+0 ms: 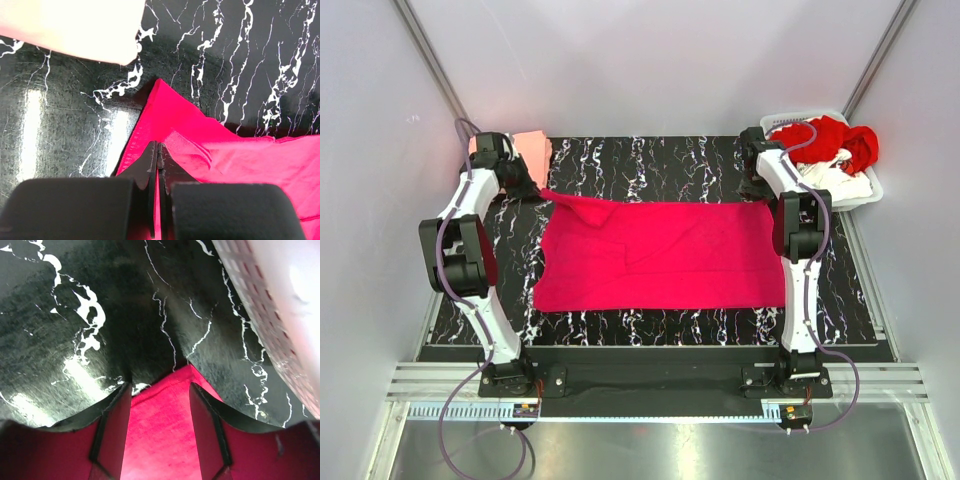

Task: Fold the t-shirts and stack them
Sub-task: Fold the tshirt

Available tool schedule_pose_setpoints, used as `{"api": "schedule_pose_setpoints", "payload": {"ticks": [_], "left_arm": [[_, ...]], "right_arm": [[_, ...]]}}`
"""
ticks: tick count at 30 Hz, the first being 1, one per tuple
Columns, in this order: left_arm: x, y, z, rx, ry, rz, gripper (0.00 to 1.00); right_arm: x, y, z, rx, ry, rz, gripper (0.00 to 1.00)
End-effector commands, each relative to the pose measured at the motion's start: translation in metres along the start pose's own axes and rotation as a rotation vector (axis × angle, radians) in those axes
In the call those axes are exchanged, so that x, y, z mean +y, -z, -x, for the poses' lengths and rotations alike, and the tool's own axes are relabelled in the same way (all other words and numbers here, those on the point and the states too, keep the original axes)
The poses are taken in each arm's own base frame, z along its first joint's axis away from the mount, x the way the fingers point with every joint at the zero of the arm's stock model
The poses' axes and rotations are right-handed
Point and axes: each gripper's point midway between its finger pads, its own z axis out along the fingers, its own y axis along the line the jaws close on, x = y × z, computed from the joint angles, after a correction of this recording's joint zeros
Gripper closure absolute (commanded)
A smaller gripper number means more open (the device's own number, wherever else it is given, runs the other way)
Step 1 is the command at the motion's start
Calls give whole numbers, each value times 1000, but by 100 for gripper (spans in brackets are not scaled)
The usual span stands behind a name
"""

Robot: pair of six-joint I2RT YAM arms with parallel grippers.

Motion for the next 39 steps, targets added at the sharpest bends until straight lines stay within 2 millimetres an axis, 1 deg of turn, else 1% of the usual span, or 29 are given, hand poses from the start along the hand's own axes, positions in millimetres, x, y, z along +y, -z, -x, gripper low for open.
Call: {"api": "schedule_pose_setpoints", "payload": {"ticks": [1,6,8,11,12,13,15,17,19,21,22,25,26,29,30,32,35,36,38,39], "left_arm": [[-2,13,17,-60,-20,4,100],[1,12,18,-61,-15,6,100],[2,13,19,-63,-12,9,100],[5,15,20,-67,-1,12,100],[6,15,21,-69,3,10,100],[6,15,22,-71,7,9,100],[7,16,22,-71,11,4,100],[8,17,23,-74,14,5,100],[11,17,24,-76,20,6,100],[10,18,24,-77,22,4,100],[11,18,25,-79,25,3,100],[11,18,26,-79,28,-2,100],[11,18,25,-78,28,-3,100],[9,17,25,-77,27,-14,100],[8,17,25,-76,26,-20,100],[5,15,23,-66,28,-41,100],[-2,15,24,-60,34,-80,100],[-6,15,24,-58,39,-89,100],[-11,16,23,-49,51,-111,100],[-14,18,23,-47,65,-119,100]], "right_arm": [[-15,-12,9,-14,-19,-57,44],[-14,-24,0,10,-16,-63,45],[-13,-23,2,5,-20,-60,46],[-11,-22,3,3,-18,-53,49],[-12,-23,2,7,-18,-53,51],[-12,-23,0,13,-15,-54,56],[-11,-23,-1,17,-10,-51,62],[-11,-24,-4,27,-11,-53,63],[-11,-27,-12,57,-7,-55,62],[-10,-27,-15,72,-9,-51,64],[-9,-28,-17,78,-8,-48,67],[-8,-28,-16,77,-12,-39,82],[-8,-28,-17,80,-11,-38,91],[-5,-28,-17,83,-13,-25,100],[-4,-28,-17,82,-17,-21,100],[-2,-26,-15,78,-20,-7,100],[1,-17,-7,68,-26,17,100],[1,-9,-3,59,-31,30,100],[0,-1,2,46,-38,45,100],[1,10,10,22,-47,65,100]]}}
